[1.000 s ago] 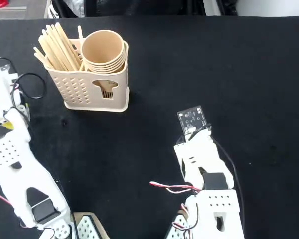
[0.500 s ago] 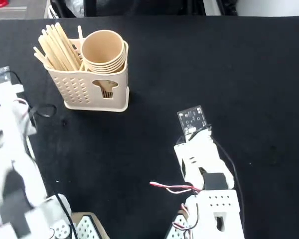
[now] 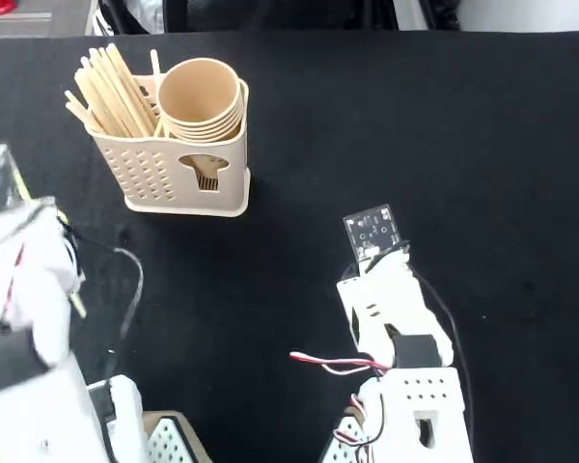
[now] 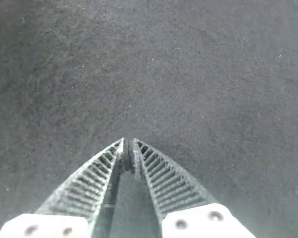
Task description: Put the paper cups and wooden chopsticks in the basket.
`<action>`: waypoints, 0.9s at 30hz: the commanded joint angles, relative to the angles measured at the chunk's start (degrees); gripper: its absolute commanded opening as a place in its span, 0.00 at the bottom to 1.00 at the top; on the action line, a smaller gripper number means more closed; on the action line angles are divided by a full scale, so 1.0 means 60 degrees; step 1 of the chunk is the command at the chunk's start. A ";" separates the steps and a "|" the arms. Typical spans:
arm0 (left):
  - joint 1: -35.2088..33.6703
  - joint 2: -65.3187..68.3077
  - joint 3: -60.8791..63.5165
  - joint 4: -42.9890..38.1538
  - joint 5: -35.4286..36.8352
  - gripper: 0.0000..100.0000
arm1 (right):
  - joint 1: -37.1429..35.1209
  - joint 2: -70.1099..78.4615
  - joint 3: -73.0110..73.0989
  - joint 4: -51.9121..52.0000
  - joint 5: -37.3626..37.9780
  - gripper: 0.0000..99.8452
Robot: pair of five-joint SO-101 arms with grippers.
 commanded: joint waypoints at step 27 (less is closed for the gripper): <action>0.3216 -0.0132 0.0974 -0.9568 0.0923 0.03 | 0.0044 -0.0125 -0.0066 -0.0205 0.0073 0.01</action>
